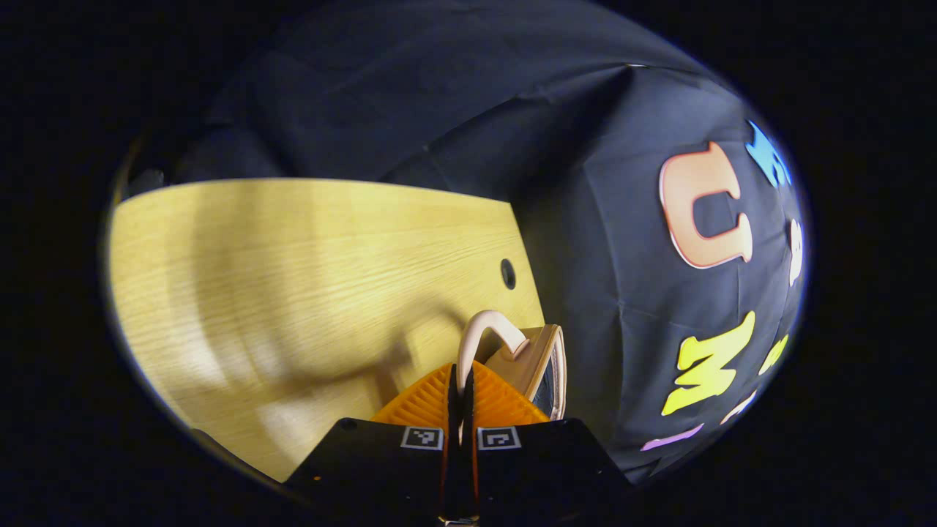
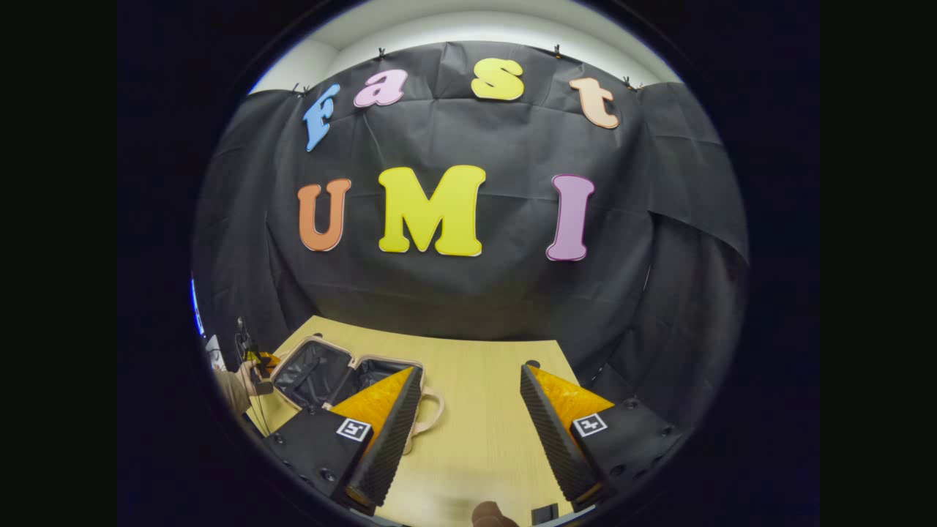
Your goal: First open the suitcase, pack the skin care products into it, and then close the suitcase.
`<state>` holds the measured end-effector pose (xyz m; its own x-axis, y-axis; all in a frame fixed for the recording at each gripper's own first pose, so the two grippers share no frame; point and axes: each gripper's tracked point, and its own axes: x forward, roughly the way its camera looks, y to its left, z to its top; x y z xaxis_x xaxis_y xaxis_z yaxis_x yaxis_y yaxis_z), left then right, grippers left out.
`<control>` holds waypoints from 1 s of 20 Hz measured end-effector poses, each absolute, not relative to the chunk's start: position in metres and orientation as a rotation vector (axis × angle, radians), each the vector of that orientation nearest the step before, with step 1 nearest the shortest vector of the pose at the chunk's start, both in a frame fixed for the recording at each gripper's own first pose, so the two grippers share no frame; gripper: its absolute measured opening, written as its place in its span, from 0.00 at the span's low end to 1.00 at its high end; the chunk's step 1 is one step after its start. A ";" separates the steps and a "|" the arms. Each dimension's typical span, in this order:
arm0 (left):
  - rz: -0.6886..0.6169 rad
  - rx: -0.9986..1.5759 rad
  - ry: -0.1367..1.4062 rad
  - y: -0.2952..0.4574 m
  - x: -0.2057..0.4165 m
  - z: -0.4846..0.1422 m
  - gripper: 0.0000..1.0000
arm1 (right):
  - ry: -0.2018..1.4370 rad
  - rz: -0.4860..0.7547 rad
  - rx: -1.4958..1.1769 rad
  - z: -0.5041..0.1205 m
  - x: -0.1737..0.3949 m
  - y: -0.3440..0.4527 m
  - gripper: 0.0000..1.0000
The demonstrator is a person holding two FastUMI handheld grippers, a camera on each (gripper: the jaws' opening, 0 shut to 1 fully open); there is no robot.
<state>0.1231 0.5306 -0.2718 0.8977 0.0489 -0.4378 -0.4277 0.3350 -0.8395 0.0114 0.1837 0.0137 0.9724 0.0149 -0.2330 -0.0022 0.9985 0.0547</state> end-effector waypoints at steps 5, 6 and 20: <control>0.319 -0.927 0.314 0.516 0.124 -0.198 0.03 | 0.213 0.038 0.071 0.015 0.007 0.162 0.78; 0.315 -0.867 0.303 0.510 0.124 -0.182 0.03 | 0.199 0.040 0.052 0.016 0.007 0.156 0.81; 0.278 -0.227 0.121 0.318 0.124 -0.041 0.03 | 0.117 0.167 -0.043 0.006 -0.009 0.097 0.80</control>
<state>0.1244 0.3184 -0.0409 0.9547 0.2577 -0.1491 -0.2848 0.9363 -0.2054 -0.0094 0.0974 0.0063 0.9793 0.1636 -0.1194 -0.1686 0.9851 -0.0329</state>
